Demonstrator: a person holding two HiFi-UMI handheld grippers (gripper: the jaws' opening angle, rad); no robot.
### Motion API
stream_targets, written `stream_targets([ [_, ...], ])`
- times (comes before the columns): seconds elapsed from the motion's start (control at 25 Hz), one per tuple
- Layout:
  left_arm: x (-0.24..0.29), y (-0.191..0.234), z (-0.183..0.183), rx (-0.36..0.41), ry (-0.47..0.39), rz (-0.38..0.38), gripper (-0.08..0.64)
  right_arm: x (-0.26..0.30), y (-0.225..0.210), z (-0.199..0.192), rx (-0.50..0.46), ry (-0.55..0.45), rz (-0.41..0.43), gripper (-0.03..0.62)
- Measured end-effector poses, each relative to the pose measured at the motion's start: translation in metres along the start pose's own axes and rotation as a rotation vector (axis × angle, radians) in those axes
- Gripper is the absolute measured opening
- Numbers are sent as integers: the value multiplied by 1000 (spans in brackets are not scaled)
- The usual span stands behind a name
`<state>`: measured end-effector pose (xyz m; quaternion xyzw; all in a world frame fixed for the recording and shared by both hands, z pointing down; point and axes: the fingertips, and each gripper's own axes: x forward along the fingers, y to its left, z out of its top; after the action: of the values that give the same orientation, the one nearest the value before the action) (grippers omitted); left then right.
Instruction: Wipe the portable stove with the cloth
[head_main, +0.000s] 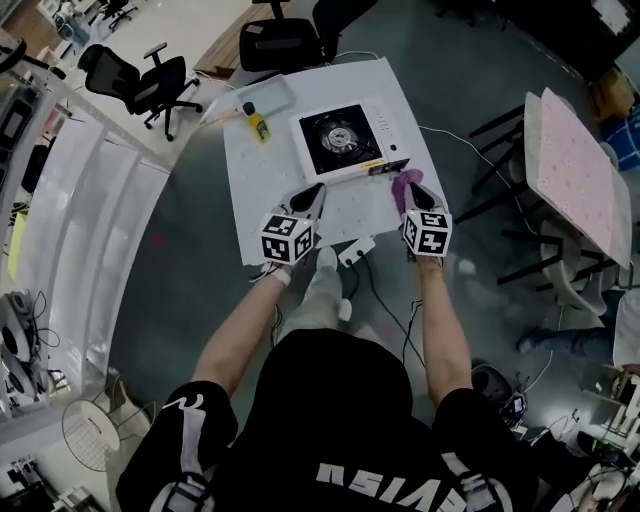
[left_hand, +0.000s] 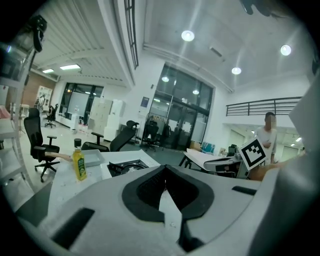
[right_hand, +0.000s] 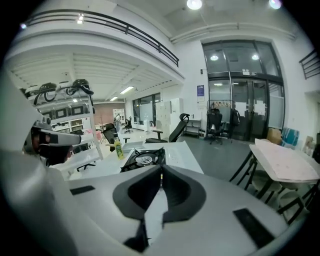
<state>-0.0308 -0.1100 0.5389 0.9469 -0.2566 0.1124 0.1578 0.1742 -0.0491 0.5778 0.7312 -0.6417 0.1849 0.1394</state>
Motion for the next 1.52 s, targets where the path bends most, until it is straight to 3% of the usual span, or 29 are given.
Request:
stream_targets([
  [0.56,-79,0,9,5,-76,68,9,-53,43,16,-23,-61,35,11],
  [1.12,-127,15,4,-6,-95,153,9,-52,102,26,-40,-84,162,11],
  [1.52,-141,30,0,-21,-103,187,9,-43,124,29,-68,-78,198,11],
])
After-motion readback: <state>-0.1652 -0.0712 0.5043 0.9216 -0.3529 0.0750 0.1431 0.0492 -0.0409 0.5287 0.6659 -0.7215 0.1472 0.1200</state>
